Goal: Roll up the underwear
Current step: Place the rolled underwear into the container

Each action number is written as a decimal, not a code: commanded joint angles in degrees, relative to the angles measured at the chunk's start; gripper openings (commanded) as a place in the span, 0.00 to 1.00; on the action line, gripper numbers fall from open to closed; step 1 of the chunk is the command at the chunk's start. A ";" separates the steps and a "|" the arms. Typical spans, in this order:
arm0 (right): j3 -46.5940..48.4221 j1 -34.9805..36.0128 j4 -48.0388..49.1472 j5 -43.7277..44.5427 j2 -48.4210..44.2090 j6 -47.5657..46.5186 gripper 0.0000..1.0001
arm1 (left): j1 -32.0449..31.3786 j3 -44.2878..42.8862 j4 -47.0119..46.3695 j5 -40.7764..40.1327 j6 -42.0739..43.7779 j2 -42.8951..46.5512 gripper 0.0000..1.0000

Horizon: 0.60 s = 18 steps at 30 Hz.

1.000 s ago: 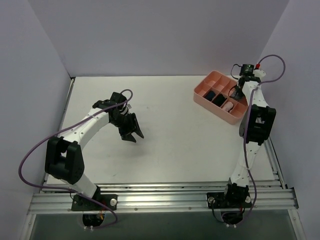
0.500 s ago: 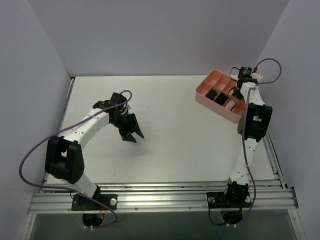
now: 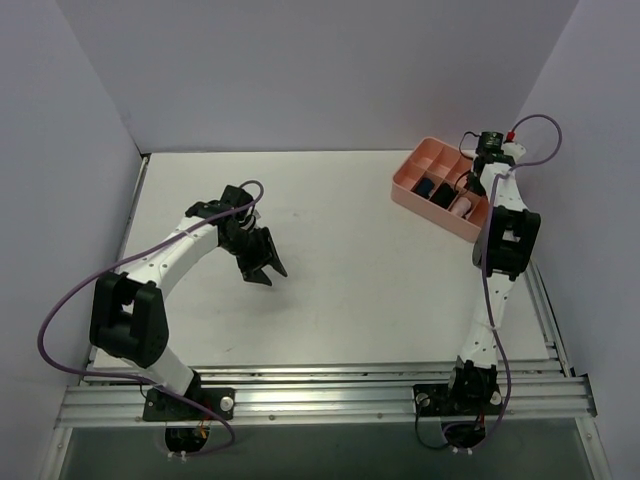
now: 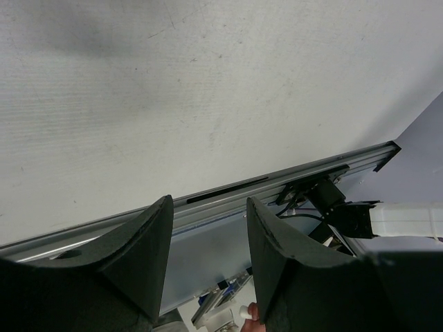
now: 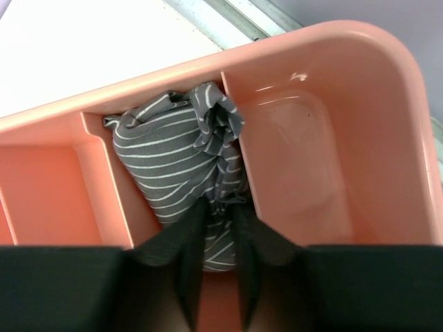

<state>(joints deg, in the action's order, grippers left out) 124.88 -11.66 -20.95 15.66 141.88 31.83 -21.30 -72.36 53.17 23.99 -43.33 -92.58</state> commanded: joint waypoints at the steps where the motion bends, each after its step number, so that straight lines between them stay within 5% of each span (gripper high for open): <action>1: -0.07 -0.20 -4.10 -1.25 -1.33 -0.45 0.22 | -0.06 -2.43 1.06 -0.87 0.09 2.22 0.55; 18: 0.73 -0.29 -7.79 -4.76 -20.67 -3.45 0.52 | -0.06 -7.45 -2.97 4.56 2.11 5.21 0.56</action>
<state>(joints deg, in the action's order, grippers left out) 125.14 -11.66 -24.84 11.90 126.45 29.65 -21.30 -77.41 53.32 25.47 -42.26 -90.06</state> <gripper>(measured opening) 0.496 0.554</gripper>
